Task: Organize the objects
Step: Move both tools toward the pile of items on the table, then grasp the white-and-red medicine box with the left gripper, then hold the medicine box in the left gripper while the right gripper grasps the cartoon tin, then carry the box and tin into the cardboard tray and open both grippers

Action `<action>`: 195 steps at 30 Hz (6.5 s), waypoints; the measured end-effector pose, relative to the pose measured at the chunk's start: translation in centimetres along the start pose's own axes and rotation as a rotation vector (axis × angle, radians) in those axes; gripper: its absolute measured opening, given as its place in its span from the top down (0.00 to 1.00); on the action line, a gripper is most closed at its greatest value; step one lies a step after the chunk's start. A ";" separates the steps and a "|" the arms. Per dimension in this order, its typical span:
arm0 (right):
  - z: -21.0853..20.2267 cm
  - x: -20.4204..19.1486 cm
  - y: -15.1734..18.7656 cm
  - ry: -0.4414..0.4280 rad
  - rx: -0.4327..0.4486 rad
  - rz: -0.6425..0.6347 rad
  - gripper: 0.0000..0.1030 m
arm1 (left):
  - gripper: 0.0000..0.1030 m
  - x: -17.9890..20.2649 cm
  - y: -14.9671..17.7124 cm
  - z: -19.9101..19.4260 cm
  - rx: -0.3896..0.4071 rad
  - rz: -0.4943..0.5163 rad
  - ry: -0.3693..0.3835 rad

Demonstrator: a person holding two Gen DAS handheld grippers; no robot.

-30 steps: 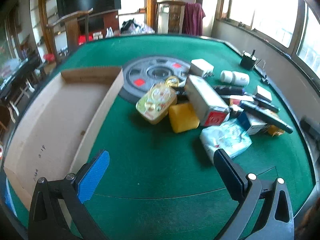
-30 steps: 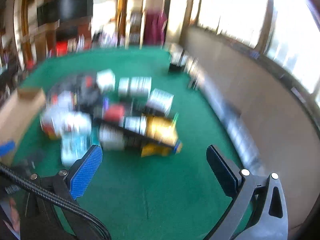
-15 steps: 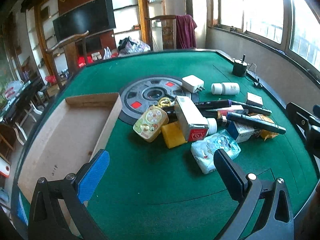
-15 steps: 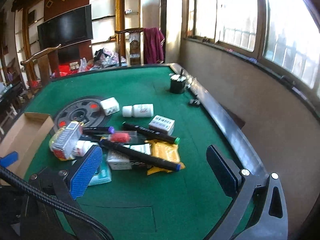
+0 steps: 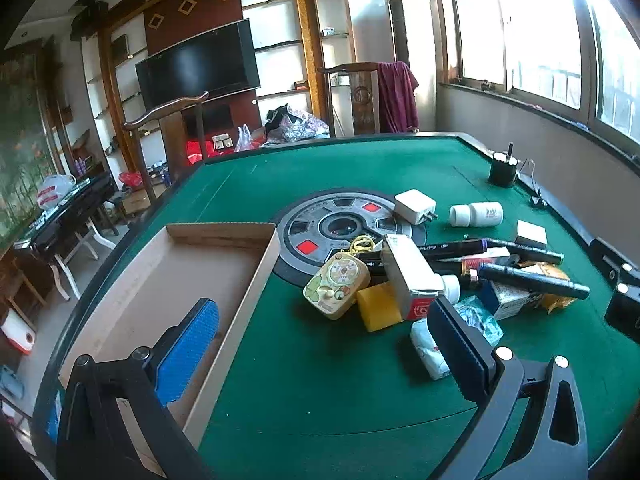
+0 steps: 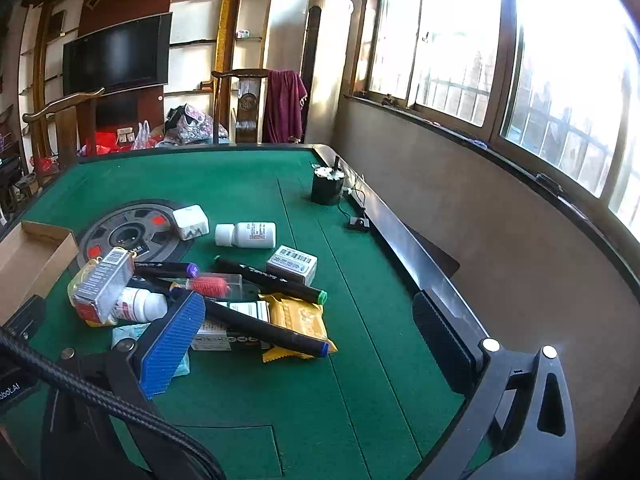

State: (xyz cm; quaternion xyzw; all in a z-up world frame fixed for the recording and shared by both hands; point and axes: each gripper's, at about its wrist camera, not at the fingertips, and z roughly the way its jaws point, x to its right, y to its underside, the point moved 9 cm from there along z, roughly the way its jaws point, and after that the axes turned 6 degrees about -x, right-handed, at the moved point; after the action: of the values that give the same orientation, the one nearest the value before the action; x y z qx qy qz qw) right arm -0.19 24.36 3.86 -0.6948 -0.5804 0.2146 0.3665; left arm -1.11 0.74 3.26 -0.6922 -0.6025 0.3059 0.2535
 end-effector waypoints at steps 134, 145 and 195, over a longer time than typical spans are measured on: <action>18.8 -30.8 -4.8 -0.329 -0.600 0.003 0.40 | 0.78 -22.3 0.6 3.6 -0.085 -0.293 0.102; 15.6 -27.7 -6.0 -0.468 -0.539 0.126 0.56 | 0.78 -23.0 1.3 4.2 -0.109 -0.318 0.103; 6.5 -31.2 -4.5 -0.713 -0.417 0.039 0.54 | 0.53 -20.6 1.6 14.7 -0.261 -0.452 0.136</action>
State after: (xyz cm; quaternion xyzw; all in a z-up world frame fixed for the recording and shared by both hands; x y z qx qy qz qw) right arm -15.12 -3.78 -0.85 -0.6472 -0.6887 0.3266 -0.0104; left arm -12.55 -20.10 -5.51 -0.5859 -0.7577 0.1141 0.2637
